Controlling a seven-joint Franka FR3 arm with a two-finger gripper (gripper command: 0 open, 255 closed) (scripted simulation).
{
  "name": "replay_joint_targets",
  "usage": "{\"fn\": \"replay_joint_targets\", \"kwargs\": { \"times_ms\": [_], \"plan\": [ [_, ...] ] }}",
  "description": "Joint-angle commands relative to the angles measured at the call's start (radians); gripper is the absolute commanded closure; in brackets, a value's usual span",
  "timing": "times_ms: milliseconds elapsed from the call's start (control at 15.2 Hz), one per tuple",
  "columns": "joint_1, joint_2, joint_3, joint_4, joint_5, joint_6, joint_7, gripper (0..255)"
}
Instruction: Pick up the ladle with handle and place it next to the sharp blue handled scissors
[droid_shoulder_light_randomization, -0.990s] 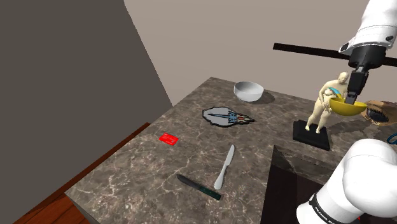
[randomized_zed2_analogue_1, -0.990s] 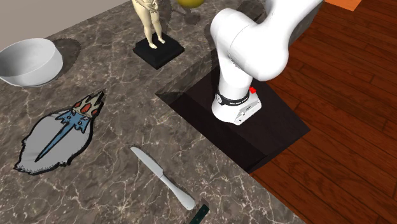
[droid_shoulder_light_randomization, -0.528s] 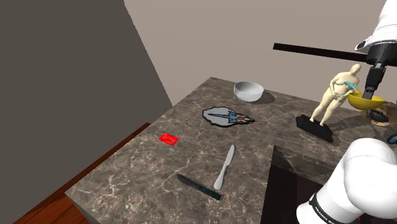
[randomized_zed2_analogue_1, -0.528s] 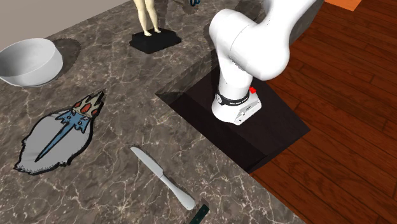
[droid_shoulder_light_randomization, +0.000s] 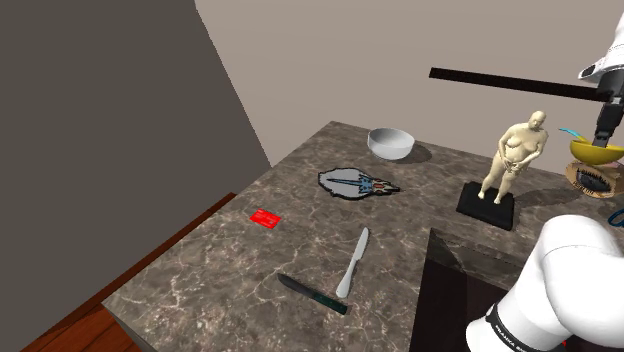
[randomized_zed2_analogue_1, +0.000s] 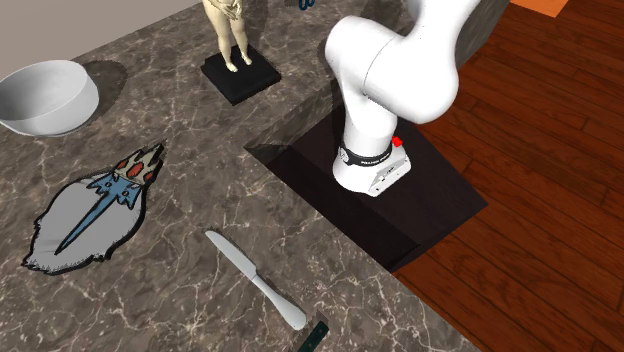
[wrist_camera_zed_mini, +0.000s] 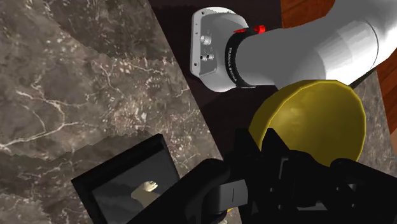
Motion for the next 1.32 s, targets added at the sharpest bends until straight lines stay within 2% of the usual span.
{"fn": "replay_joint_targets", "kwargs": {
  "times_ms": [0,264,396,1254],
  "plan": [
    [0.043,0.019,-0.055,0.079,-0.049,-0.026,-0.055,255],
    [0.148,0.049,-0.175,0.236,-0.146,-0.065,-0.165,255],
    [0.221,0.064,-0.249,0.337,-0.202,-0.087,-0.232,255],
    [0.152,-0.032,-0.264,0.129,-0.248,0.043,-0.193,255]
  ]
}}
